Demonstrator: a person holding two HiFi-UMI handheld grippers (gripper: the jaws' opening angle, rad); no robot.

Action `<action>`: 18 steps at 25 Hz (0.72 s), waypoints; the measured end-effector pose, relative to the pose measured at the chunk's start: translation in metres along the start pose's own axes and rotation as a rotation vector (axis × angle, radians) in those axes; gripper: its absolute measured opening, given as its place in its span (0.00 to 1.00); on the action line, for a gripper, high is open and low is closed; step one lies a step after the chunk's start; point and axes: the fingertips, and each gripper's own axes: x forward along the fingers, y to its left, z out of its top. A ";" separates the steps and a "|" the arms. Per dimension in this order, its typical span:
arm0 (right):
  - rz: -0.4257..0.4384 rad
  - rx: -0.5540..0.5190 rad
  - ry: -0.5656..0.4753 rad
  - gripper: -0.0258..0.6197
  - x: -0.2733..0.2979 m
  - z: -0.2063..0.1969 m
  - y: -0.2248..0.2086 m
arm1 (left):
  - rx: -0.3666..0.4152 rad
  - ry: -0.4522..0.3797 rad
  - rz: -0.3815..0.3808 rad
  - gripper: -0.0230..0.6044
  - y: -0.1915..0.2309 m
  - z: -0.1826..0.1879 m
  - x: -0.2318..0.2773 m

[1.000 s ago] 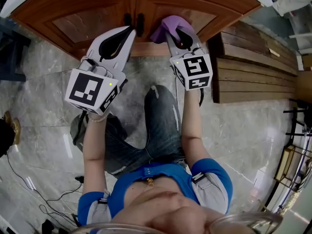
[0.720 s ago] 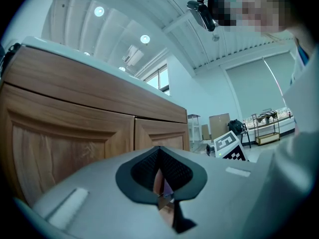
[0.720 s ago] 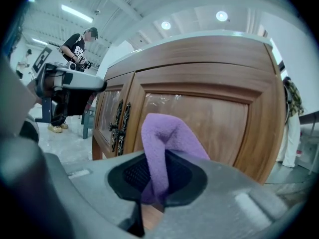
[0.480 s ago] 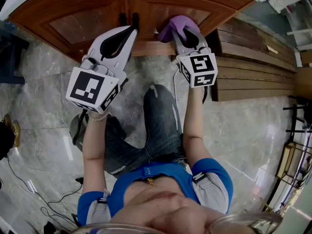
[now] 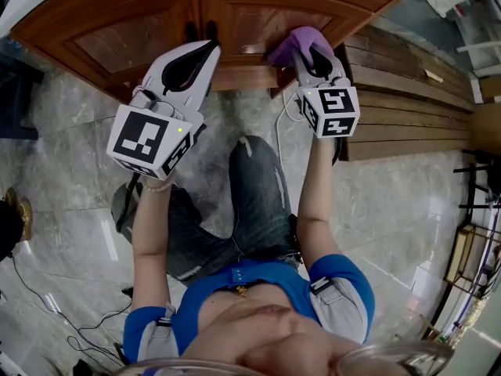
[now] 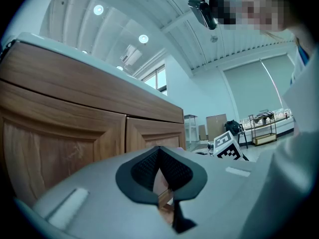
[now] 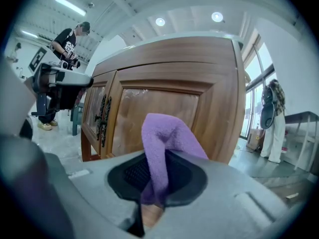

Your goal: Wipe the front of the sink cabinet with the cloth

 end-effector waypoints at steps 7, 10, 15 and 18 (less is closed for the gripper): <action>-0.024 0.006 0.009 0.13 -0.007 -0.006 -0.017 | 0.001 0.012 -0.002 0.04 -0.001 -0.004 0.003; -0.033 0.012 0.013 0.13 -0.010 -0.009 -0.022 | 0.001 0.014 0.000 0.04 0.000 -0.004 0.003; -0.051 0.030 0.019 0.13 -0.017 -0.015 -0.034 | -0.002 0.016 -0.001 0.04 -0.001 -0.004 0.006; -0.056 0.031 0.015 0.13 -0.019 -0.017 -0.038 | -0.001 0.015 -0.004 0.04 -0.001 -0.005 0.009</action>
